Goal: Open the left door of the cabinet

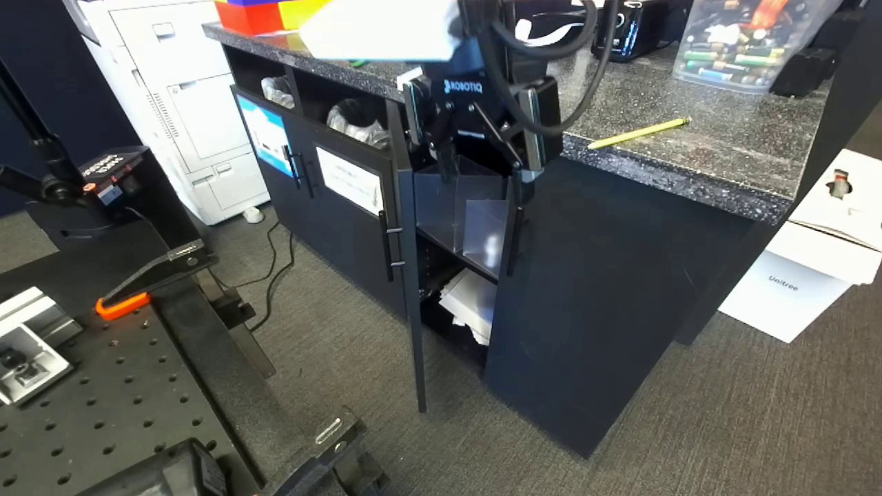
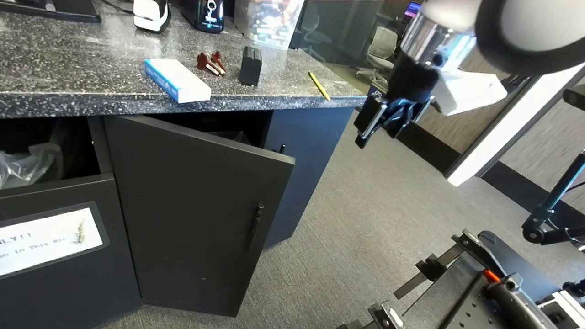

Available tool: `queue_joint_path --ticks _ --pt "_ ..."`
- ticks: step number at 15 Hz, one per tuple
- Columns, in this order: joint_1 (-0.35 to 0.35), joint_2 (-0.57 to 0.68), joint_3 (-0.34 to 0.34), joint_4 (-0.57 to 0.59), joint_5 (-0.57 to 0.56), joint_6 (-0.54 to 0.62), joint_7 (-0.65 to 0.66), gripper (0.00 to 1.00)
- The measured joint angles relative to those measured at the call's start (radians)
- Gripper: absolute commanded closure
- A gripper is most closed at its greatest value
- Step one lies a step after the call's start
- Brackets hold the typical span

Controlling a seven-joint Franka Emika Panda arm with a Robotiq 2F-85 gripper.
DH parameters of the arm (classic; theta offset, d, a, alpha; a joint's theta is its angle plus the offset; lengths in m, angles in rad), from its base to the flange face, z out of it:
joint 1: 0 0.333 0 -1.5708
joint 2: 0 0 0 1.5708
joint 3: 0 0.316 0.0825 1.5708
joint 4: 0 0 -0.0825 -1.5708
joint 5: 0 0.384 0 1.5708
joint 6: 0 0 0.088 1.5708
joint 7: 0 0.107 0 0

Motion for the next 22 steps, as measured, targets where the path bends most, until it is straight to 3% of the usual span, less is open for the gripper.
queue_joint_path --ticks 7,22 --pt "0.146 0.298 -0.133 0.268 0.025 0.084 0.041 0.00" --pt "0.272 0.592 -0.211 0.579 0.199 0.203 0.075 0.00"
